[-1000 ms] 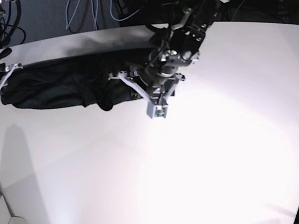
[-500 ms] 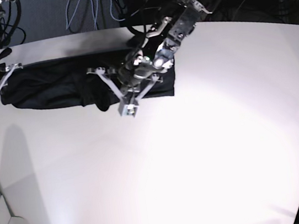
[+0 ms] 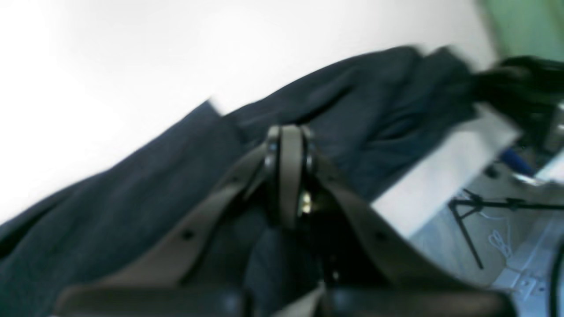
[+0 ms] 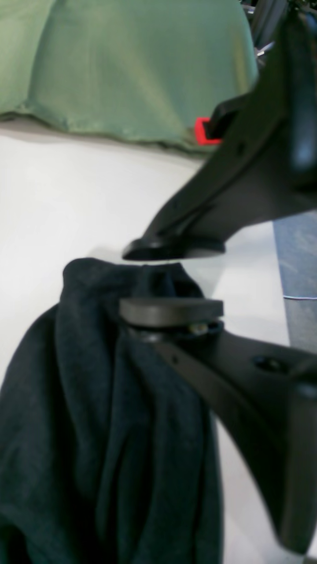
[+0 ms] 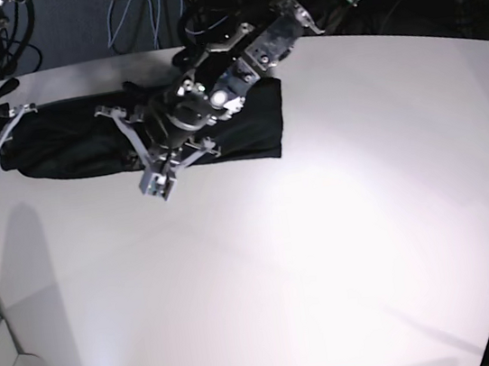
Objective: Fold the T-shirt properly
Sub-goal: 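Regrasp the folded end with the left gripper and press it flat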
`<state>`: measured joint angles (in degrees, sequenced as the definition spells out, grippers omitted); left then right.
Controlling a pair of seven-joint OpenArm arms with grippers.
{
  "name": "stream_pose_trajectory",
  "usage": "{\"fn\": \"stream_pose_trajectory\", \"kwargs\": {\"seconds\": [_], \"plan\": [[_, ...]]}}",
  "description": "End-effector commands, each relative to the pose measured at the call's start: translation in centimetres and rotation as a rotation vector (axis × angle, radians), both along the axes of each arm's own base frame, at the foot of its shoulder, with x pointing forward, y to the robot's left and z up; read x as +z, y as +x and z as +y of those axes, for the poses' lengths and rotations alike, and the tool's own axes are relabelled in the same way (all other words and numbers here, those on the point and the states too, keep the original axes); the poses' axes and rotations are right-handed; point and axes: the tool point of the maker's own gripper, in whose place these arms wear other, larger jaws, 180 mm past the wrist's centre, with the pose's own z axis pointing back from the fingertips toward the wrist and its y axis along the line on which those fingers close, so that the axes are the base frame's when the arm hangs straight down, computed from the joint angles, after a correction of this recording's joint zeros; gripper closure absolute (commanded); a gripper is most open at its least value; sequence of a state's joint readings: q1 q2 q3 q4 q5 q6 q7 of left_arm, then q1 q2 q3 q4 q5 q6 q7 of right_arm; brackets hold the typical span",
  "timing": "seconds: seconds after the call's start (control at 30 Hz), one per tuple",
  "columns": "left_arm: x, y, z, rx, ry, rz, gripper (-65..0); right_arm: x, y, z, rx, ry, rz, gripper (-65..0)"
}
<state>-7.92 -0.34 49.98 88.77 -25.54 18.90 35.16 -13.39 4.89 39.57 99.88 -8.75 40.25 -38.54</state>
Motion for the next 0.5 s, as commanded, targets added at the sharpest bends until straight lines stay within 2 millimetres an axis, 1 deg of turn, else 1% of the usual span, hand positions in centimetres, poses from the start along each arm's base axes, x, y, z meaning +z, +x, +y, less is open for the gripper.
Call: {"fn": "stream_pose_trajectory", "kwargs": {"seconds": [0.0, 0.07, 0.13, 0.23, 0.33, 0.47], "plan": [[2.5, 0.8, -0.7, -0.001, -0.055, -0.068, 0.0, 1.1, 0.6, -0.5, 0.006, -0.022, -0.033, -16.6], [3.1, 0.9, -0.5, -0.002, -0.065, -0.086, 0.0, 1.1, 0.6, -0.5, 0.006, -0.022, -0.033, -16.6], [3.3, 0.9, 0.2, 0.001, -0.062, -0.093, 0.0, 1.1, 0.6, -0.5, 0.006, -0.023, -0.034, -16.6], [2.8, 1.1, 2.1, 0.012, -0.031, -0.104, 0.0, 1.1, 0.6, -0.5, 0.006, -0.023, -0.034, -16.6], [0.6, 0.9, 5.3, 0.047, 0.030, -0.080, 0.0, 1.1, 0.6, -0.5, 0.006, -0.023, -0.034, -16.6], [-2.0, 1.4, 10.4, 0.198, 0.063, -0.004, 0.0, 1.2, 0.7, -0.5, 0.006, -0.023, -0.037, -16.5]]}}
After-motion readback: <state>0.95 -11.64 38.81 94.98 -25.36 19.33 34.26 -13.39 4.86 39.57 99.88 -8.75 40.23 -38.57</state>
